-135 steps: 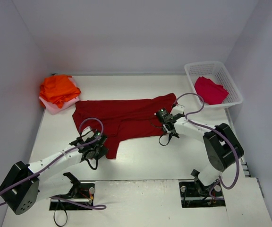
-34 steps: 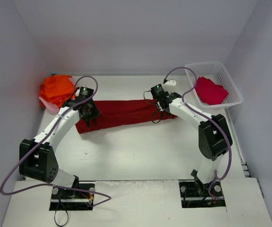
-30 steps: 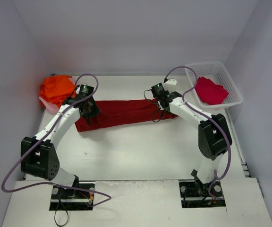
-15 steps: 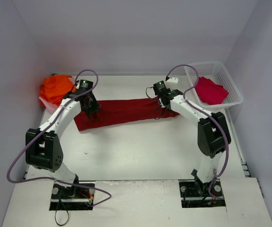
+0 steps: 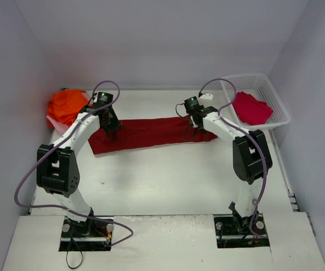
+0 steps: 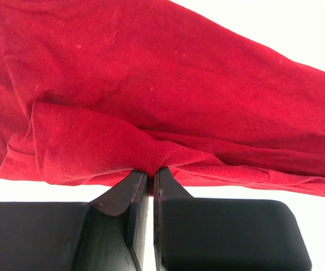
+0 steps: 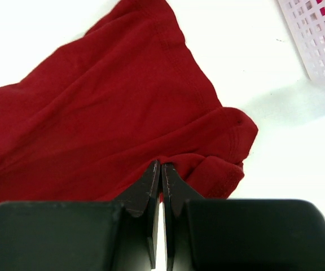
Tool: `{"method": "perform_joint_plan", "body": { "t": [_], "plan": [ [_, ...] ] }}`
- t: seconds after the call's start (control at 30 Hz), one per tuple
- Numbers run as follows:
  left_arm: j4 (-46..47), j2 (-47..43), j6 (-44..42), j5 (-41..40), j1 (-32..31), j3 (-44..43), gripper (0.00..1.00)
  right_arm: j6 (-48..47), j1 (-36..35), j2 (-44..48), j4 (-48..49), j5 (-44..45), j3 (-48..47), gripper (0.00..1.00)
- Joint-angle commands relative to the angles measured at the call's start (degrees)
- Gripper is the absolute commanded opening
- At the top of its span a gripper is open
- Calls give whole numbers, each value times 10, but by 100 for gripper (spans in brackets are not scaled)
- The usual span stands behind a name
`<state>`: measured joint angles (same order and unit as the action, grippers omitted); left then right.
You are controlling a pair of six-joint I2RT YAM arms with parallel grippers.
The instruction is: Fold and stack the t-shirts
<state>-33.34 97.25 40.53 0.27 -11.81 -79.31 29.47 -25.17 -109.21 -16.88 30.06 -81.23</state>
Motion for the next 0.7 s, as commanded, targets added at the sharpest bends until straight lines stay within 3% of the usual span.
{"method": "perform_joint_plan", "body": {
  "t": [0.0,0.67],
  "plan": [
    [35,-10,-17,11,7,-36,0,-11,13,0,11,15,-28,0],
    [39,41,-20,13,9,-76,0,-27,29,-47,32,-5,-45,0]
  ]
}}
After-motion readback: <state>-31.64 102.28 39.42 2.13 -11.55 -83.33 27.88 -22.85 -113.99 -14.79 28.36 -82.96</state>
